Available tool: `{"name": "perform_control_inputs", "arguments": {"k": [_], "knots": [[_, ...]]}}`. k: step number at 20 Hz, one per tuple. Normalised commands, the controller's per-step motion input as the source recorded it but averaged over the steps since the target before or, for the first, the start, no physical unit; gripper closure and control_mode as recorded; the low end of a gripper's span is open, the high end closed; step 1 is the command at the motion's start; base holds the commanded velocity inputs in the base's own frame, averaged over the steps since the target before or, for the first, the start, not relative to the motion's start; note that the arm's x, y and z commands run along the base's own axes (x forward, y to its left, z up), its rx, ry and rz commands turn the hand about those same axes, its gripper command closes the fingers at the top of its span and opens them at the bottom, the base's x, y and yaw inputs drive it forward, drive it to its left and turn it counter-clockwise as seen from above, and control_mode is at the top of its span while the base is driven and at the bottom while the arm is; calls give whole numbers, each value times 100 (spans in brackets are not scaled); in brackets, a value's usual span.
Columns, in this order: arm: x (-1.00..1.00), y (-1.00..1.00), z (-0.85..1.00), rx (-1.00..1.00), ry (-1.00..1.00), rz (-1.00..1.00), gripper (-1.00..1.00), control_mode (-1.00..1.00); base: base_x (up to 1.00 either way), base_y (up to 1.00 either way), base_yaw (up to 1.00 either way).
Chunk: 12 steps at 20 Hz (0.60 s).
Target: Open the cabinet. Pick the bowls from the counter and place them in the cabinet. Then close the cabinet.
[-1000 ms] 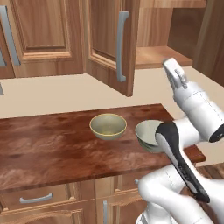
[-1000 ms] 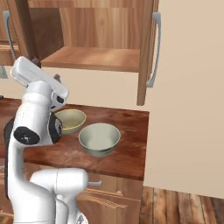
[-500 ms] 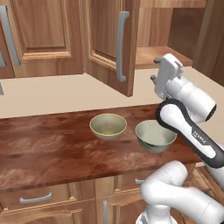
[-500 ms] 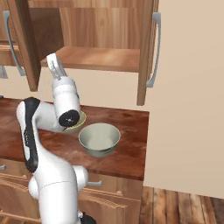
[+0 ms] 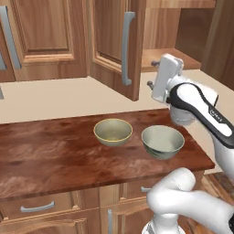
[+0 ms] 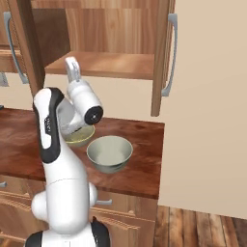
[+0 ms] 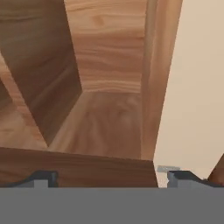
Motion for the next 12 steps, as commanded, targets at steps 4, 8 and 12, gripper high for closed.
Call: {"name": "perform_control_inputs", "arguments": {"k": [4, 8, 12], "knots": [[30, 24, 0, 0, 6, 15, -100, -100, 0, 0, 0], [33, 29, 0, 0, 0, 15, -100, -100, 0, 0, 0], [37, 22, 0, 0, 0, 16, -100, -100, 0, 0, 0]]}}
